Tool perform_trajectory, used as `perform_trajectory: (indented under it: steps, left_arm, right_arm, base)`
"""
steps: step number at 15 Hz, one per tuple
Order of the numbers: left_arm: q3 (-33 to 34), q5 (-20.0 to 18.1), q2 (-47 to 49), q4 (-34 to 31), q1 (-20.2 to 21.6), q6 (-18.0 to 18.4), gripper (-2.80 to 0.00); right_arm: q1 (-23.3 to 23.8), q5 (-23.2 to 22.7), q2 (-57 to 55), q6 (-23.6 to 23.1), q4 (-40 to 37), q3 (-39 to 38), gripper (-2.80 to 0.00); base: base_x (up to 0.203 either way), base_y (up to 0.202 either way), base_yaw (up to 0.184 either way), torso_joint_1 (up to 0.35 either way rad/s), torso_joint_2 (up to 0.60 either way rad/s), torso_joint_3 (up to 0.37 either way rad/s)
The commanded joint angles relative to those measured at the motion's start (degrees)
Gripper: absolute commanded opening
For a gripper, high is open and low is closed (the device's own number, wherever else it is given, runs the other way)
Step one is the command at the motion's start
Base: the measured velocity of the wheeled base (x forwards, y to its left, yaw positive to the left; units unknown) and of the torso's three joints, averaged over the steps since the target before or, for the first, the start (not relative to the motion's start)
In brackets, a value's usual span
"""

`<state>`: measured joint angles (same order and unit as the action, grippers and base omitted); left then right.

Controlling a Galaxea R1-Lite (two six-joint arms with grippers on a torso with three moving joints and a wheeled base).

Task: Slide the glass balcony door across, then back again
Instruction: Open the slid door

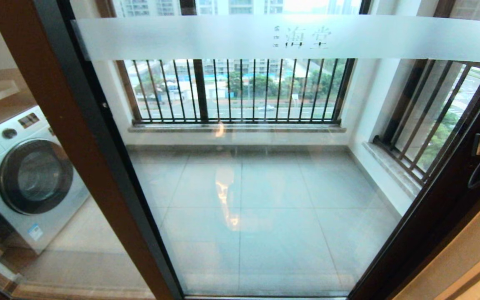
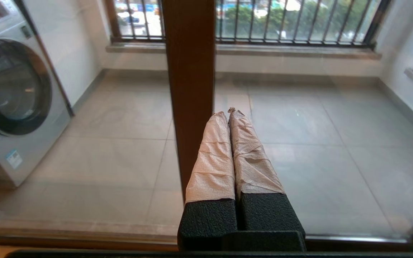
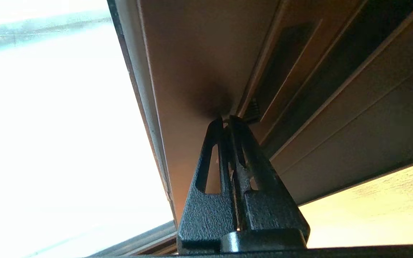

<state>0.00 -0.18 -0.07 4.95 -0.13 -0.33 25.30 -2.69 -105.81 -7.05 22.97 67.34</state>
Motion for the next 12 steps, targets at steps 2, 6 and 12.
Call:
perform_trajectory:
  steps: [2,6,12]
  left_arm:
    - [1.93,0.00,0.07,-0.05,-0.04,-0.02,-2.80]
    - [1.93,0.00,0.07,-0.03,-0.04,-0.02,-2.80]
    - [1.93,0.00,0.07,-0.03,0.05,-0.02,-2.80]
  right_arm:
    - [0.06,0.54,0.26,-0.07,0.40,-0.01,-2.80]
    - [1.82,1.31,4.06,-2.03,0.58,-2.80,-2.80]
    - [5.44,-3.41,9.06,-2.30,0.27,-6.48,0.00]
  base:
    - [0.000,0.000,0.000,0.000,0.00,0.000]
    - [0.000,0.000,0.000,0.000,0.00,0.000]
    - [0.000,0.000,0.000,0.000,0.00,0.000]
